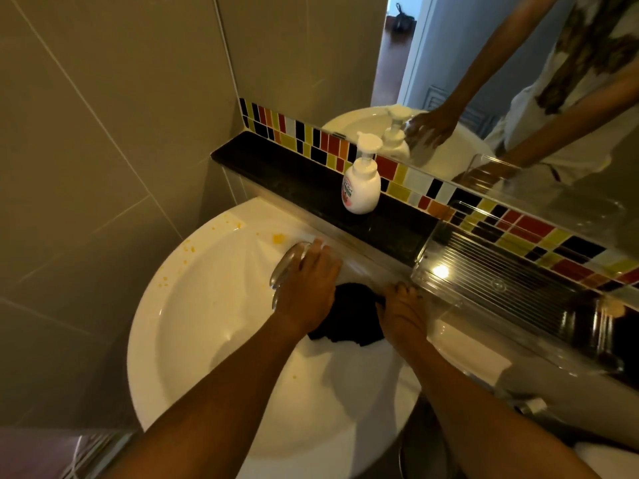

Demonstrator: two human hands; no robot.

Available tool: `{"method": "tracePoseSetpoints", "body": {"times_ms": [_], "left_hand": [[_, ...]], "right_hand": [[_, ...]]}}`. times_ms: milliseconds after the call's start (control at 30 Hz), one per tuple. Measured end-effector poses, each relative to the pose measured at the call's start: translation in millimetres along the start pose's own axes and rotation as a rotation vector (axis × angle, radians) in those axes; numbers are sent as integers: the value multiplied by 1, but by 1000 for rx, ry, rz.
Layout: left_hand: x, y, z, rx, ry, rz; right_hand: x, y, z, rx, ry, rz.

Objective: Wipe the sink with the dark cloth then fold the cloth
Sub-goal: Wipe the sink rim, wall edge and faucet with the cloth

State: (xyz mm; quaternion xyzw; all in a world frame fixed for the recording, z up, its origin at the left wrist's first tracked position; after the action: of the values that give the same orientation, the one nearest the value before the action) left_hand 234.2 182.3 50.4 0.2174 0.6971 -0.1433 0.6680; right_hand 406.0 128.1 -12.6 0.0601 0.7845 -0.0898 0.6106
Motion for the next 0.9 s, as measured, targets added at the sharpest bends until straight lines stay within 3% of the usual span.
{"method": "tracePoseSetpoints", "body": {"times_ms": [67,200,367,733,900], "left_hand": [[2,-12,12,44,-81,25],[9,-32,18,-59,-457,-229],[-9,-45,0,-254,-697,-195],[-43,-117,-117,-403,-593,-470],[-76,-143,-185,-500,-704,-400]], "right_hand": [[-5,-6,-8,-100,178,6],[-35,-13,-42,-358,449,-120],[-79,-18,-78,-554,338,-78],[-109,-10,-141,-681,227,-258],[-107,0,-188,-756,101,-396]]}}
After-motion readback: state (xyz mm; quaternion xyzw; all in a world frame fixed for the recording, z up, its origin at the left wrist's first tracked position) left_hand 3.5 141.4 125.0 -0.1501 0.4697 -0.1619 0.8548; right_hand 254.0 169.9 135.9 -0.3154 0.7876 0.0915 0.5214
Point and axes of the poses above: each hand's wrist, its own y-axis towards the middle knuckle, its own x-axis out of the palm, z = x × y, the point moved 4 cm from there along y, towards the middle knuckle, and after that the axes turned 8 degrees about -x, right-handed, at the moved point
